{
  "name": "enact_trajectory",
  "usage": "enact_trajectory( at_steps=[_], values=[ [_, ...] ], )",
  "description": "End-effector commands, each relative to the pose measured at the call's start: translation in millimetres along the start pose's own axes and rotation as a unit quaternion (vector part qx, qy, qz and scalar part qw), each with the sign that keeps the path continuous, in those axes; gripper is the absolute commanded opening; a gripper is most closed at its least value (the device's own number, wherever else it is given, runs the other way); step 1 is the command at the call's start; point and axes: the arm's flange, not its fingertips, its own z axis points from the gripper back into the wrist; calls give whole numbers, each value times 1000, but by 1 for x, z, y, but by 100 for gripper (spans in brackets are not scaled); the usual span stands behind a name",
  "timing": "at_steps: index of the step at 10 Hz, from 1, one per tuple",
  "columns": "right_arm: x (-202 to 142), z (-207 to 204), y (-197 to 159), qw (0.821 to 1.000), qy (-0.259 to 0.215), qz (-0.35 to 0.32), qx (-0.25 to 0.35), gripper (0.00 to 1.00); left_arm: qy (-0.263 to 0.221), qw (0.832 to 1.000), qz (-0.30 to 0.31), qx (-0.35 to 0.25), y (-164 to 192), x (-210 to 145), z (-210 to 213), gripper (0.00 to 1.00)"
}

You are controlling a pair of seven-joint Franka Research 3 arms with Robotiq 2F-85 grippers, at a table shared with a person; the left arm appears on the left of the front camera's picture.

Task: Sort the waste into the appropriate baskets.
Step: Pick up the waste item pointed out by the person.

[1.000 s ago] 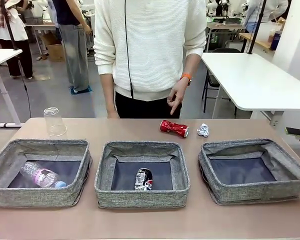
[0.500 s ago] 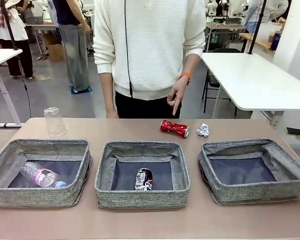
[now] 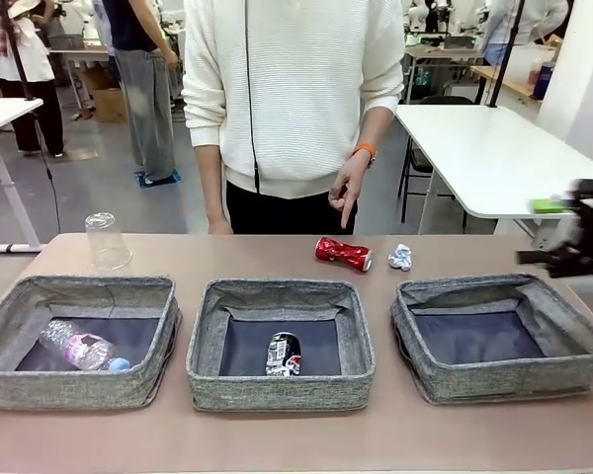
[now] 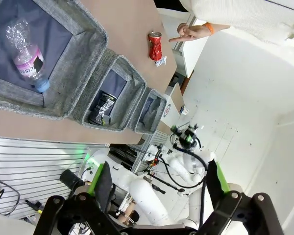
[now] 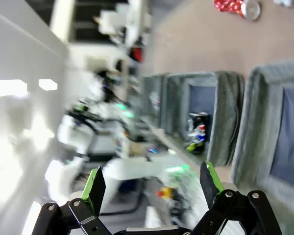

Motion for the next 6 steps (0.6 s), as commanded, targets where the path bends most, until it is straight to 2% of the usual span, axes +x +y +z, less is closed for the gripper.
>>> enact_trajectory(
  at_steps=[1, 2, 3, 4, 5, 6],
  values=[
    [89, -94, 13, 949, 84, 132, -274, 100, -1, 1000, -8, -4, 0, 1, 3, 100],
    [106, -134, 24, 907, 114, 231, -334, 100, -1, 1000, -8, -4, 0, 1, 3, 100],
    [115, -160, 33, 869, 102, 300, -380, 100, -1, 1000, -8, -4, 0, 1, 3, 100],
    [113, -169, 33, 841, 101, 330, -418, 100, -1, 1000, -8, -4, 0, 1, 3, 100],
    [87, -176, 49, 968, 94, 147, -182, 100, -1, 1000, -8, -4, 0, 1, 3, 100],
    [87, -176, 49, 968, 94, 147, -182, 100, -1, 1000, -8, -4, 0, 1, 3, 100]
  ],
)
